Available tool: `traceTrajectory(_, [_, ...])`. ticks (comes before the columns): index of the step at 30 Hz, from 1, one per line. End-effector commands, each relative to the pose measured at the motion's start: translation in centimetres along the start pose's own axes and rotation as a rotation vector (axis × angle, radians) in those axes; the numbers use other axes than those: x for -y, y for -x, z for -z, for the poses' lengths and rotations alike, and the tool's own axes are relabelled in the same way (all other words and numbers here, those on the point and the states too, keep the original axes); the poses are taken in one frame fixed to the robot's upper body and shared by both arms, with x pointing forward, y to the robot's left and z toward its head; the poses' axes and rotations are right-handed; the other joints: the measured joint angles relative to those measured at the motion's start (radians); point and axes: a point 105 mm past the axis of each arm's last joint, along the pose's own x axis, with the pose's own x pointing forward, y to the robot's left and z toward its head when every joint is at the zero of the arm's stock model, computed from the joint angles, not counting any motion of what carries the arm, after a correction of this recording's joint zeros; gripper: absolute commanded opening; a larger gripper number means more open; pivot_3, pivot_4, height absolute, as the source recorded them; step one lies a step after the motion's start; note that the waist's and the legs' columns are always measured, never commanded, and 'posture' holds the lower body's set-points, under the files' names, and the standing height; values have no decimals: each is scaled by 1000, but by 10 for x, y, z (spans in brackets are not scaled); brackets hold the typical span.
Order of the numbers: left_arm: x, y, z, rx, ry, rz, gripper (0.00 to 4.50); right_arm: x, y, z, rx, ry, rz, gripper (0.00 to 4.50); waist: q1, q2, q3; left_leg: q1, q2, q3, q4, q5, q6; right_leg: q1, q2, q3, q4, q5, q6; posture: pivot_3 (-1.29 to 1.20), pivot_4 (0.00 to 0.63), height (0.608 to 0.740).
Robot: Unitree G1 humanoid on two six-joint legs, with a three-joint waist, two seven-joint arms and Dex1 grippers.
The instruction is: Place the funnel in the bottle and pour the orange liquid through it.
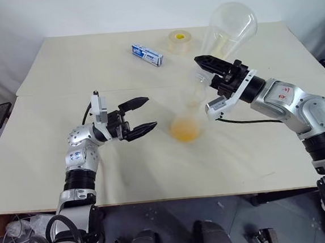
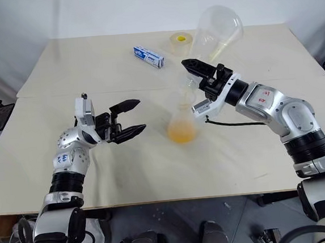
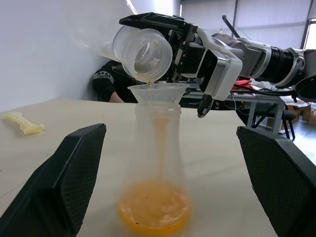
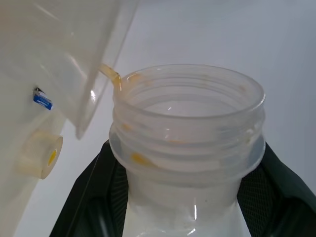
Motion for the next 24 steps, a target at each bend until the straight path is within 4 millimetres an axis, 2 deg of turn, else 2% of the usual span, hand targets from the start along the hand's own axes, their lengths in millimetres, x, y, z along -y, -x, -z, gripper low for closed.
traceTrajectory(1, [0, 1, -13, 29, -45, 13, 4500, 20, 1, 9, -9, 50, 58, 2470, 0, 0, 0, 0, 0, 0, 0, 0, 0, 0, 0, 0, 0, 0, 0, 0, 150, 740])
traceTrajectory(12, [4, 24, -16, -2, -41, -23, 4500, 23, 3, 9, -1, 63, 64, 2470, -13, 0, 0, 0, 2, -1, -1, 0, 0, 0, 0, 0, 0, 0, 0, 0, 150, 740])
traceTrajectory(24, [3, 20, -15, -11, -37, -26, 4500, 25, -2, 6, 3, 28, 86, 2470, -21, 0, 0, 0, 3, -1, -1, 0, 0, 0, 0, 0, 0, 0, 0, 0, 150, 740])
